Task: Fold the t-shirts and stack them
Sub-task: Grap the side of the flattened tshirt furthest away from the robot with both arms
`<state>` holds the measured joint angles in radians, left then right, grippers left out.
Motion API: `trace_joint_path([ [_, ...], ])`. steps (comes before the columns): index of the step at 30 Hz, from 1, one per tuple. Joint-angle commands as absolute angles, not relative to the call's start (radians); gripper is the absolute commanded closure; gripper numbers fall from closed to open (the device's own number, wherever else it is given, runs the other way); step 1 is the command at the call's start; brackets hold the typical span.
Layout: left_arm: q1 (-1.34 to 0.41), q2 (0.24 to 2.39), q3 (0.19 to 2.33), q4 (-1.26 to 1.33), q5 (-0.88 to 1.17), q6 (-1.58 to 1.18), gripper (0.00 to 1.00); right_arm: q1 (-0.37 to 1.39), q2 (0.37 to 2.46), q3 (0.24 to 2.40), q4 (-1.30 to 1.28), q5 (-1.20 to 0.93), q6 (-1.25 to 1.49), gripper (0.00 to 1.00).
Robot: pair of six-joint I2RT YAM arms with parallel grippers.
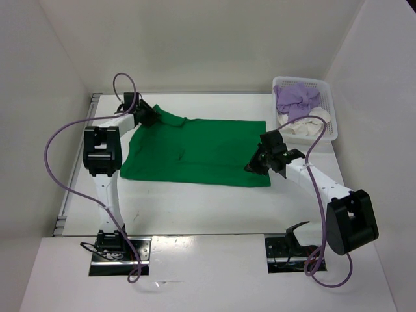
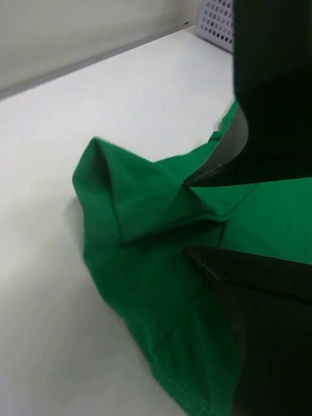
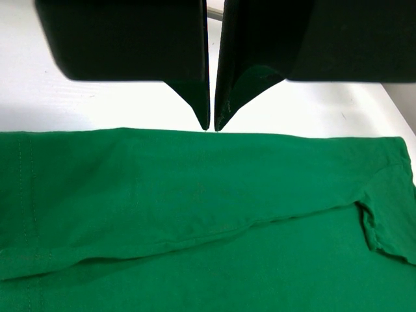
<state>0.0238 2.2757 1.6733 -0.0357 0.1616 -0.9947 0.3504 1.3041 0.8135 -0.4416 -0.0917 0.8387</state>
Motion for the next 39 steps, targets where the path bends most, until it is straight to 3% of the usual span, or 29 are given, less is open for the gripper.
trace_joint_path([
  [1,0.025,2.296,1.707,0.0,0.158,-1.028,0.51,0.359,1.305,0.859,-0.402,-0.094,0.822,0.9],
  [9,0.034,2.319,1.72,0.026,0.144,-1.086,0.52,0.359,1.305,0.859,-0.402,-0.103,0.822,0.9],
  [13,0.034,2.342,1.73,0.046,0.163,-1.109,0.61,0.359,1.305,0.859,-0.402,-0.103,0.822,0.9],
  [18,0.034,2.323,1.73,0.078,0.152,-1.109,0.85,0.359,1.305,0.859,-0.402,-0.103,0.822,0.9],
  [23,0.034,2.257,1.689,0.046,0.129,-1.065,0.99,0.359,1.354,0.916,-0.402,-0.042,0.834,0.84],
  [30,0.034,2.048,1.53,-0.001,0.12,-0.992,1.0,0.331,1.619,1.222,-0.39,0.217,0.836,0.78],
  [39,0.034,1.968,1.417,0.017,0.164,-0.959,1.0,0.206,1.914,1.538,-0.385,0.42,0.781,0.71],
])
